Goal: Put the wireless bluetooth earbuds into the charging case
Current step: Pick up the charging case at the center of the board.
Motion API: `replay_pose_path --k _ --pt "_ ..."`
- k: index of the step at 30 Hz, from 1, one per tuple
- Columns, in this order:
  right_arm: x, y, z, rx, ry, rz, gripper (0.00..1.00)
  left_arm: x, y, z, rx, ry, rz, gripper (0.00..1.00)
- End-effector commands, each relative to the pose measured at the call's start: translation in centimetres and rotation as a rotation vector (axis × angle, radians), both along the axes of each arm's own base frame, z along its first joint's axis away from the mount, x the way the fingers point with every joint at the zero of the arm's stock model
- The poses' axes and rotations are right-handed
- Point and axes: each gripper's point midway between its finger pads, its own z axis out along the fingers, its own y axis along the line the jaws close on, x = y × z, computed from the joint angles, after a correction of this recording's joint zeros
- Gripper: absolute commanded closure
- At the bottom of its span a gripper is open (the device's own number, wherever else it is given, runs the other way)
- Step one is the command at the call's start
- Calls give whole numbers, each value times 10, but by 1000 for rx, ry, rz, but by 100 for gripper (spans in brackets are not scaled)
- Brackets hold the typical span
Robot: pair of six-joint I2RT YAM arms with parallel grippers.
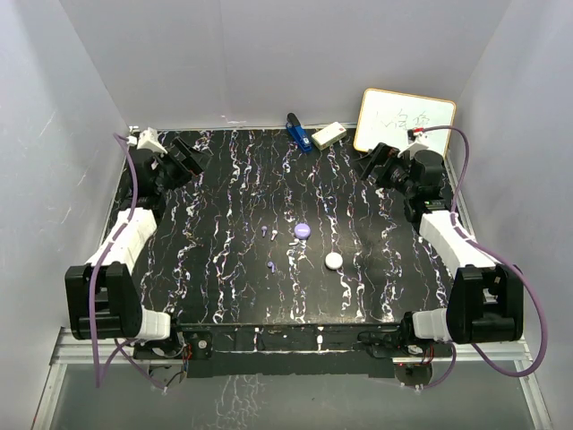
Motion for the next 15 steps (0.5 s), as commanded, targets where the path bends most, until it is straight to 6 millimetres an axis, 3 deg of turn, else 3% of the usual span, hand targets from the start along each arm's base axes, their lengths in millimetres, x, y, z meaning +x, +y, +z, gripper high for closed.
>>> replay_pose_path --k 1,5,9,15 --pt "10 -4 36 -30 -70 -26 2 -8 -2 49 16 -143 -21 1" --pt "19 -3 23 -78 18 -24 2 -18 -8 69 1 -223 -54 1" --pt "23 10 8 -163 94 2 2 -25 -10 74 -61 -231 -41 1" --pt "16 44 -15 -397 156 -1 2 -20 -3 52 -124 -124 30 1"
